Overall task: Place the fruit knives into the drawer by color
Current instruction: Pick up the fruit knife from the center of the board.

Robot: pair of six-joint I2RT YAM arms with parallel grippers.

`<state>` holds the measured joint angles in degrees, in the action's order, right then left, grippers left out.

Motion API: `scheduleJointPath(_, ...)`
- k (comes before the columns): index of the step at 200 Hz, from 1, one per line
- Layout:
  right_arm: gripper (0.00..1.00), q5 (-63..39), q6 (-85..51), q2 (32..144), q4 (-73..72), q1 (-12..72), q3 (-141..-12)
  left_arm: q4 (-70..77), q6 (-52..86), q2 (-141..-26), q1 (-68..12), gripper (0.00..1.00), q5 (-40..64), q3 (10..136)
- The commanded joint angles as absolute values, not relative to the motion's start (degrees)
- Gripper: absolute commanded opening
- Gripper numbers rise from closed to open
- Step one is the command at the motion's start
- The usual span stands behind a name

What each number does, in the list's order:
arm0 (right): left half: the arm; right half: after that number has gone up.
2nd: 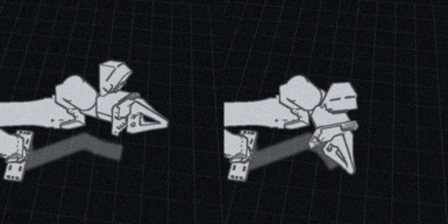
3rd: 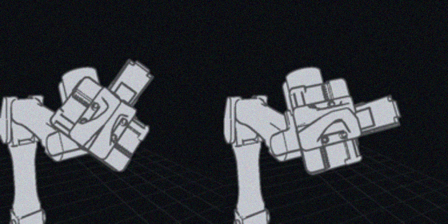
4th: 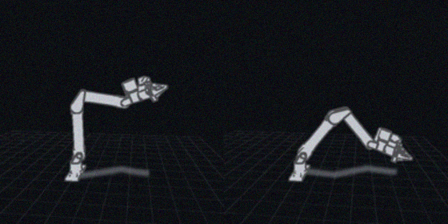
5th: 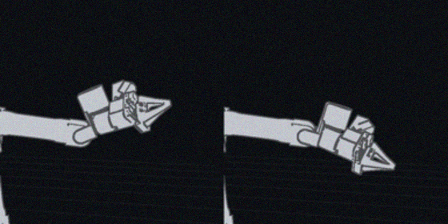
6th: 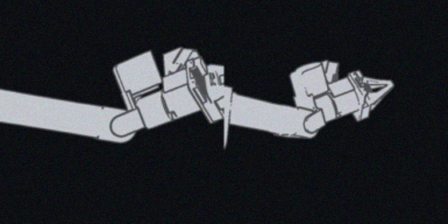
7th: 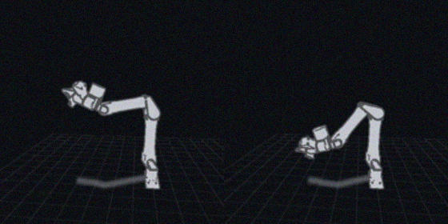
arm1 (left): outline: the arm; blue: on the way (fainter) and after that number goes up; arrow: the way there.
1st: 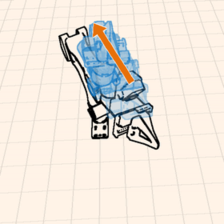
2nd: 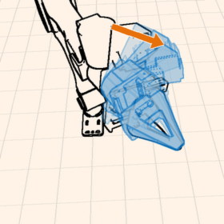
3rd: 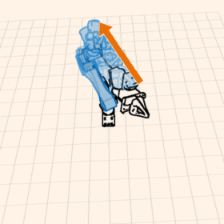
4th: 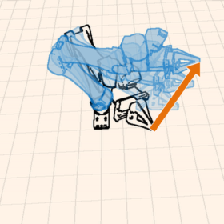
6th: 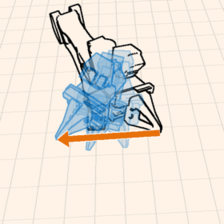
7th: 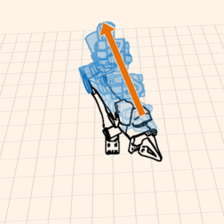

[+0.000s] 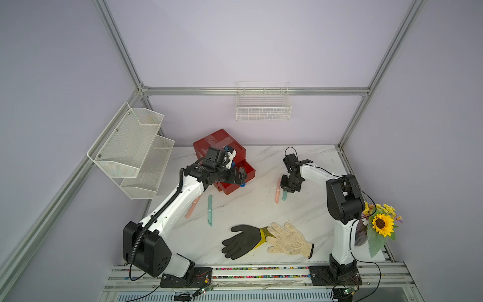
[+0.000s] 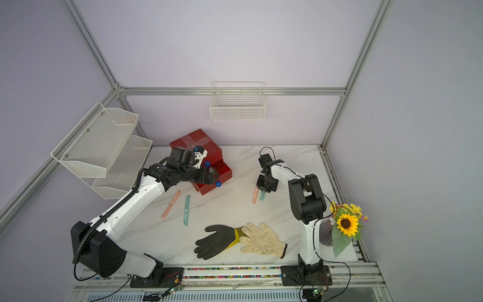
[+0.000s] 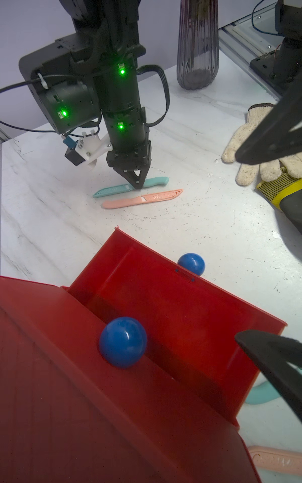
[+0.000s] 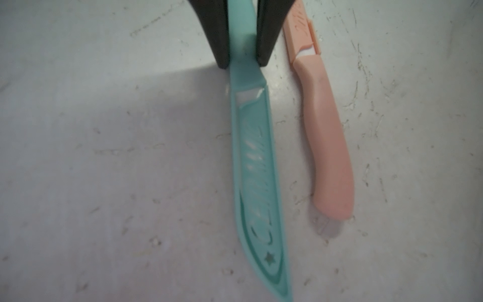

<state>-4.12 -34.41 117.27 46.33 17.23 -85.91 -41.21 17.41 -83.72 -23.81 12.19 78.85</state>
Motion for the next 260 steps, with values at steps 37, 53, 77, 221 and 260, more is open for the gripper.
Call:
scheduleJointPath(37, 0.03, -4.5, -33.88, 111.51, 47.5, 16.98, -84.25, -38.82, 17.47, -85.77, -25.87, 1.0, 16.42, 81.48)
scheduleJointPath(53, 0.04, -4.66, -33.02, 109.75, 47.12, 17.01, -83.19, -38.12, 17.88, -86.93, -26.4, 1.0, 17.97, 82.41)
scheduleJointPath(77, 0.04, -5.66, -31.11, 106.75, 45.38, 16.97, -80.37, -35.26, 19.97, -88.86, -26.57, 1.0, 21.58, 83.53)
scheduleJointPath(221, 0.07, -7.69, -29.54, 104.85, 39.28, 17.03, -73.58, -24.78, 26.98, -104.25, -28.34, 1.0, 35.85, 94.5)
scheduleJointPath(260, 0.07, -7.8, -28.54, 107.29, 38.45, 17.03, -76.04, -24.54, 27.15, -104.27, -28.3, 1.0, 36.26, 93.17)
